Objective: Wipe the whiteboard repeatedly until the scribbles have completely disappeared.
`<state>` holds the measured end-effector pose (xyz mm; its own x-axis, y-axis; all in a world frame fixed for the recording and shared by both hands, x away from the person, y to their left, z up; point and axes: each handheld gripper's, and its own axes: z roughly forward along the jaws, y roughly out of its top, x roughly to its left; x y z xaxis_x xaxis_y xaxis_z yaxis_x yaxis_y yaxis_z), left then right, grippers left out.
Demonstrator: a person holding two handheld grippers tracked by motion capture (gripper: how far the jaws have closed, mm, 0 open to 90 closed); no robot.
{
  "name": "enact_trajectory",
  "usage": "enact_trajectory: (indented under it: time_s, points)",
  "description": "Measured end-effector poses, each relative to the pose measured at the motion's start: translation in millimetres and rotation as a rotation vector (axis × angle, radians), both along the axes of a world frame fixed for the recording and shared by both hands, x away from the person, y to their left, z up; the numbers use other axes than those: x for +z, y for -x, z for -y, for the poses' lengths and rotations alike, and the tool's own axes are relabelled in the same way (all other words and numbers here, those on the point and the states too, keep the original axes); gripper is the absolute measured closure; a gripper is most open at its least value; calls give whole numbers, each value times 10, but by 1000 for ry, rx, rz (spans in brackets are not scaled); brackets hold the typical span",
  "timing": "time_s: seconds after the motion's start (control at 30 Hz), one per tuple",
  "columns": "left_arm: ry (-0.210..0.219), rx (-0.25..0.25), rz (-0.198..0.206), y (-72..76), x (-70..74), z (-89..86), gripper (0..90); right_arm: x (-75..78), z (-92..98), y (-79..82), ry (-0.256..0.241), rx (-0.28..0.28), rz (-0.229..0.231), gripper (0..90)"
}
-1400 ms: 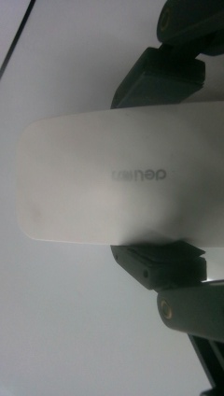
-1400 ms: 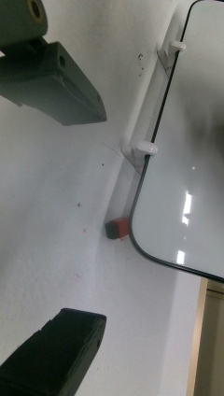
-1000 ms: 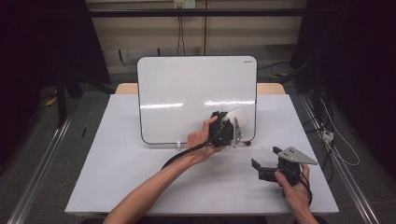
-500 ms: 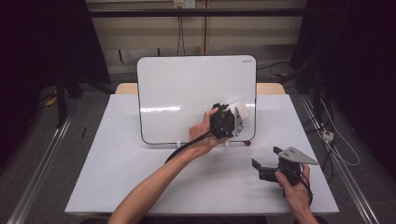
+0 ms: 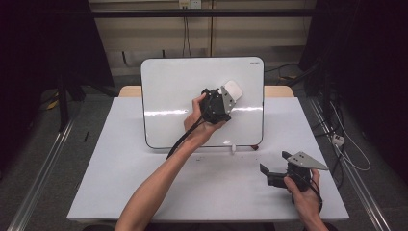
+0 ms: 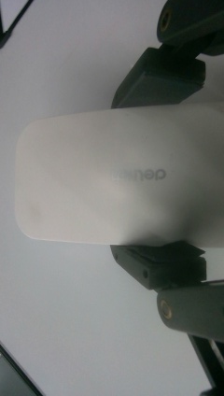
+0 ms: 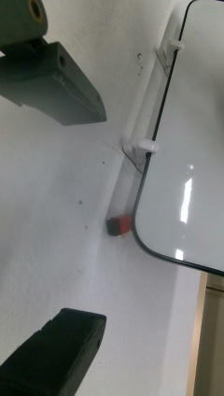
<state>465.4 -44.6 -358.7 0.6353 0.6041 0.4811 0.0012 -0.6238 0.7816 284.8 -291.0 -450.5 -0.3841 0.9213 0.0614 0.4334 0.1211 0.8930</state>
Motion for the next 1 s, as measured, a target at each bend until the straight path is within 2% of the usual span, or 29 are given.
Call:
enact_trajectory:
  time_s: [0.03, 0.07, 0.1, 0.17, 0.3, 0.37, 0.63, 0.8, 1.0]
  points:
    - [11, 3, -17, -11, 16, -36, 311, 3, -5, -1, 2, 0, -2, 43]
    - [11, 3, -17, -11, 16, -36, 311, 3, -5, -1, 2, 0, -2, 43]
    - [39, 0, -44, -14, 43, -99, 312, 8, -17, -1, 0, 3, -1, 43]
    - [77, 0, -67, -16, 52, -160, 312, 12, -27, -3, 1, 4, 3, 43]
    - [87, -16, -69, -14, 45, -227, 312, 11, -36, -17, 0, 2, -2, 43]
    - [117, -27, -95, -4, 34, -290, 312, 10, -42, -26, 5, 0, -1, 43]
    - [132, -49, -76, 128, 52, -393, 312, 2, -46, -41, 7, 6, -3, 43]
    - [131, -41, -76, 223, 29, -493, 312, 6, -50, -17, 8, 13, 1, 43]
    - [130, -26, -53, 335, 54, -648, 311, 6, -47, -16, 7, 13, 2, 43]
